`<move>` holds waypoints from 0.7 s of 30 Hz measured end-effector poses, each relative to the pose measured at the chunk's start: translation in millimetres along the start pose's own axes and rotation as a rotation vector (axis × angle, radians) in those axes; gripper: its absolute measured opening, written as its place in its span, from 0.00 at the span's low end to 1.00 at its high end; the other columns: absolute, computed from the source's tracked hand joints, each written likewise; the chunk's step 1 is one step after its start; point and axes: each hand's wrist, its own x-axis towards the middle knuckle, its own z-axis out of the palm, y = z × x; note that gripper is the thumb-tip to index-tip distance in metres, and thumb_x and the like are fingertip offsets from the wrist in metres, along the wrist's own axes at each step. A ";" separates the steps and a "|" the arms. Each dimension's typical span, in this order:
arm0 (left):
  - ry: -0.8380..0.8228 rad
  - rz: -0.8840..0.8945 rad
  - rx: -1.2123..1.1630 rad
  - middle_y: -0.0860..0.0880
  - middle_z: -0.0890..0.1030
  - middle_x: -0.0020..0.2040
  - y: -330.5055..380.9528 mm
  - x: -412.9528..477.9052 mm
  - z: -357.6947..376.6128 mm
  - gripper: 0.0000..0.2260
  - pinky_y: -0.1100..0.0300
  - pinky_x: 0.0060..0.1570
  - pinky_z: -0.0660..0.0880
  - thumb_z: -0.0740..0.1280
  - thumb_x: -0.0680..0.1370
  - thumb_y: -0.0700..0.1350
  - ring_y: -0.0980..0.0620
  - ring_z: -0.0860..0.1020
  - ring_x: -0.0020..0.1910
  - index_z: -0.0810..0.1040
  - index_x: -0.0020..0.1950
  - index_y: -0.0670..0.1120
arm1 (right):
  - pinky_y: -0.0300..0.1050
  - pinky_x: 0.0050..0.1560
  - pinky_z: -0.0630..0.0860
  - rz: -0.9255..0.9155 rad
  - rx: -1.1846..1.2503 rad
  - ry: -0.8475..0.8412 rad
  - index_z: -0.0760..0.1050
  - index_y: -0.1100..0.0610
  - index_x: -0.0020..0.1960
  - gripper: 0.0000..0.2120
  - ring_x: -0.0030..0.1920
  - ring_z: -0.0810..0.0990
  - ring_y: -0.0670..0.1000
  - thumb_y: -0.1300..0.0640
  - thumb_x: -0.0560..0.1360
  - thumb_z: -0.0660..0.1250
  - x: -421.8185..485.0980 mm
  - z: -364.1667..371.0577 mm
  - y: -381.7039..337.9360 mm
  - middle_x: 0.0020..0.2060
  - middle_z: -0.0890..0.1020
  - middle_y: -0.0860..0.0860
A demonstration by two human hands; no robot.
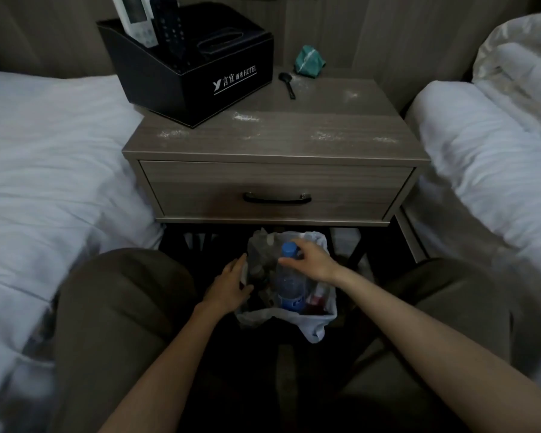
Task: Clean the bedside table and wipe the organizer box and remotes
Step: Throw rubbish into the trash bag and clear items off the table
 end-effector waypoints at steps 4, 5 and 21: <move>0.019 -0.009 -0.025 0.47 0.58 0.78 -10.6 5.1 5.7 0.37 0.54 0.70 0.65 0.68 0.77 0.45 0.47 0.63 0.74 0.50 0.80 0.49 | 0.20 0.40 0.67 0.010 -0.007 -0.023 0.72 0.62 0.63 0.18 0.53 0.77 0.51 0.57 0.76 0.69 16.9 18.3 9.5 0.54 0.79 0.55; 0.026 -0.016 -0.009 0.46 0.62 0.77 -12.0 7.1 6.4 0.36 0.54 0.68 0.67 0.68 0.77 0.45 0.46 0.65 0.73 0.50 0.79 0.50 | 0.21 0.42 0.67 0.002 -0.003 -0.033 0.72 0.62 0.63 0.18 0.54 0.77 0.51 0.58 0.76 0.70 20.3 23.4 11.4 0.55 0.79 0.55; 0.039 -0.086 -0.079 0.43 0.71 0.71 -24.4 14.0 14.4 0.32 0.59 0.62 0.68 0.64 0.80 0.45 0.43 0.70 0.69 0.50 0.79 0.52 | 0.41 0.70 0.60 -0.025 -0.364 -0.230 0.68 0.60 0.72 0.23 0.72 0.67 0.57 0.67 0.77 0.63 51.4 90.4 62.2 0.72 0.69 0.58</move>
